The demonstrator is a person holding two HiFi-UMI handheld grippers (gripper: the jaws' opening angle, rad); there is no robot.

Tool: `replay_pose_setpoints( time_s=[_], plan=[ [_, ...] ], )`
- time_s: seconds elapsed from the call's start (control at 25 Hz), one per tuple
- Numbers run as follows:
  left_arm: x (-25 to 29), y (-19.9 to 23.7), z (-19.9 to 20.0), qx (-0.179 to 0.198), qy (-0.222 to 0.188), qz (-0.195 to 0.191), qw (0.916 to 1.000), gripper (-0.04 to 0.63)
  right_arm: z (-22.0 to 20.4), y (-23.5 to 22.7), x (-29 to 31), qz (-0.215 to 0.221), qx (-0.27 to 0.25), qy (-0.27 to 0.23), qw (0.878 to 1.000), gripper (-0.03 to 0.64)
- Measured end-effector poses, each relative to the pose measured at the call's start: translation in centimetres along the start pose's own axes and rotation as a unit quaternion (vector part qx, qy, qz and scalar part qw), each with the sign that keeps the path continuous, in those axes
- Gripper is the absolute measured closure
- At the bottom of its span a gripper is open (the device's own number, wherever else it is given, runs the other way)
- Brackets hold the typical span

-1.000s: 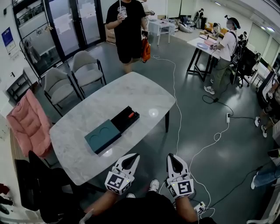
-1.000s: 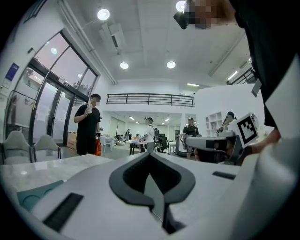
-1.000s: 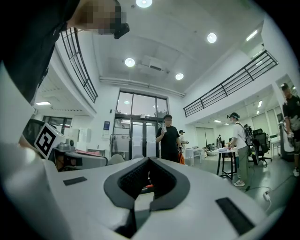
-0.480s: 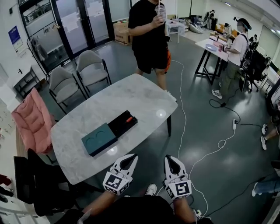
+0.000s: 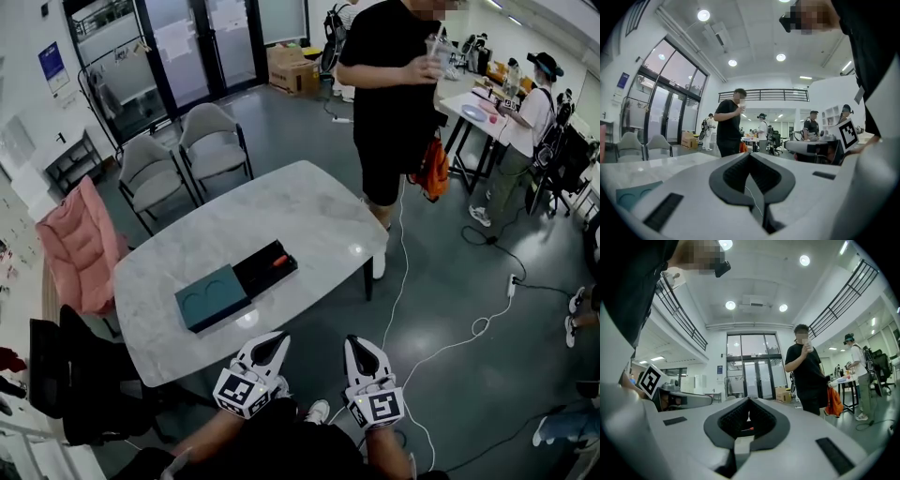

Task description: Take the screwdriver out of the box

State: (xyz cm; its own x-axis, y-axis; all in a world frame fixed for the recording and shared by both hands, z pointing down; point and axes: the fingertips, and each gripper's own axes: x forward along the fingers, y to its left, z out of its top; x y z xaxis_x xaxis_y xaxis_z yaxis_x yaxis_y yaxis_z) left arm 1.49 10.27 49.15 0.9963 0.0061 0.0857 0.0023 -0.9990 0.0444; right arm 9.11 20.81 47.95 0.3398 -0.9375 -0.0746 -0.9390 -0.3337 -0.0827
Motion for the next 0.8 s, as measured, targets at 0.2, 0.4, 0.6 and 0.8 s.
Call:
replay_pose_setpoints(
  time_s=[0.2,0.4,0.6,0.8],
  plan=[
    [1.0,1.8,-0.6,-0.002,-0.003,0.021,0.9998,0.591,-0.9,-1.1,1.9,0.007,0.003,0.002,1.000,0.594],
    [2.4,4.7,-0.5,-0.009,-0.010,0.041,0.9991,0.591,-1.5,-1.5,5.4,0.029,-0.009,0.020,0.999,0.594],
    [3.4,8.6,0.0,-0.026,-0.010,0.056,0.9980,0.591,-1.0,-1.1,9.5,0.047,-0.015,0.034,0.998,0.594],
    [5.3,13.4,-0.3,-0.029,-0.006,0.071,0.9970,0.591,-1.1,-1.4,14.9,0.065,-0.028,0.039,0.997,0.593]
  ],
)
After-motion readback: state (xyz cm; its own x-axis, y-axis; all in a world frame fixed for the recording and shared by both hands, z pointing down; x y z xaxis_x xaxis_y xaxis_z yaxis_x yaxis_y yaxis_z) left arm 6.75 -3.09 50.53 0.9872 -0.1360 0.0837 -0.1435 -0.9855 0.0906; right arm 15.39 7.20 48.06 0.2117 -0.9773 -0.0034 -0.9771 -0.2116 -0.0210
